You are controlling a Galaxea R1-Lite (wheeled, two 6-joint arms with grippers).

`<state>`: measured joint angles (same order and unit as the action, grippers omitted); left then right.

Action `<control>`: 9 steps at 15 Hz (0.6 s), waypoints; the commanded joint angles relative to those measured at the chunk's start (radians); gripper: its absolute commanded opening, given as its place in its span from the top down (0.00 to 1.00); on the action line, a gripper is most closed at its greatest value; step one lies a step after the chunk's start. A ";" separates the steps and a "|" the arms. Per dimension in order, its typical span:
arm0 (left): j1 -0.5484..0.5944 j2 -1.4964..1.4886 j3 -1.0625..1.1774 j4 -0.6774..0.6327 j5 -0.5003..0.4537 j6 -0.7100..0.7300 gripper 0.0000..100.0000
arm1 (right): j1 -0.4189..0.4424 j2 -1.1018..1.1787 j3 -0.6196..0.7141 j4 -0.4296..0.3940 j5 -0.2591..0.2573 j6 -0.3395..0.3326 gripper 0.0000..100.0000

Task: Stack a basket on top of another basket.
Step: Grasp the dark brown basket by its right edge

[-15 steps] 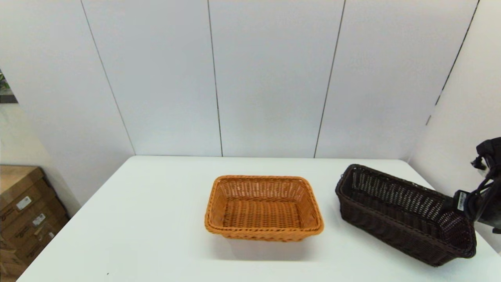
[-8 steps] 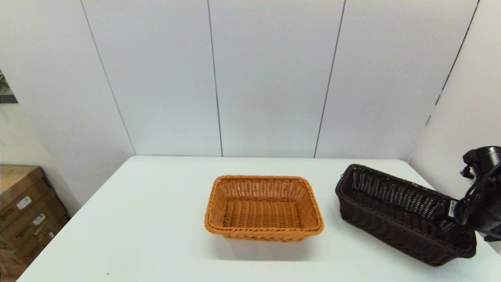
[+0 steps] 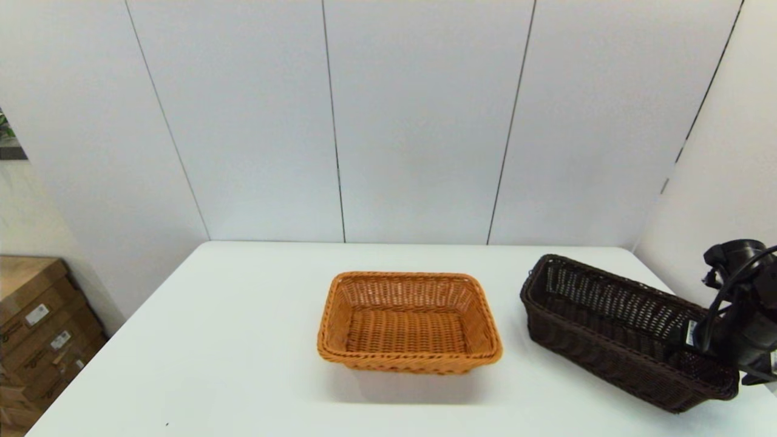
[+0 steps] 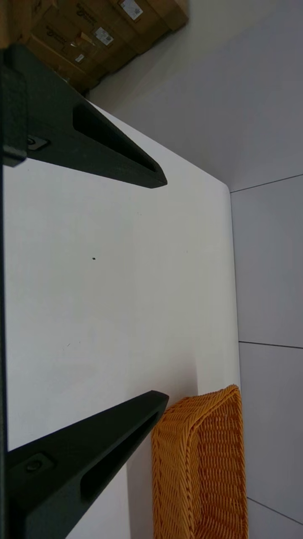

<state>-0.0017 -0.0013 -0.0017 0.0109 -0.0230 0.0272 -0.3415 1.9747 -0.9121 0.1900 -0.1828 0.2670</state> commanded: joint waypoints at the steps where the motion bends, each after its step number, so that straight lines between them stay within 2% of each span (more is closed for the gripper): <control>1: 0.000 0.000 0.000 0.000 0.000 0.000 0.00 | -0.007 0.013 -0.080 0.114 0.006 0.009 0.00; 6: 0.000 0.000 0.000 0.000 0.000 0.000 0.00 | -0.027 0.044 -0.136 0.135 0.008 0.009 0.00; 9: 0.000 0.000 0.000 0.000 0.000 0.000 0.00 | -0.040 0.087 -0.180 0.187 0.009 0.018 0.00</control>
<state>-0.0017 -0.0013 -0.0017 0.0109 -0.0226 0.0274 -0.3736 2.0283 -1.0660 0.3583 -0.1721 0.2774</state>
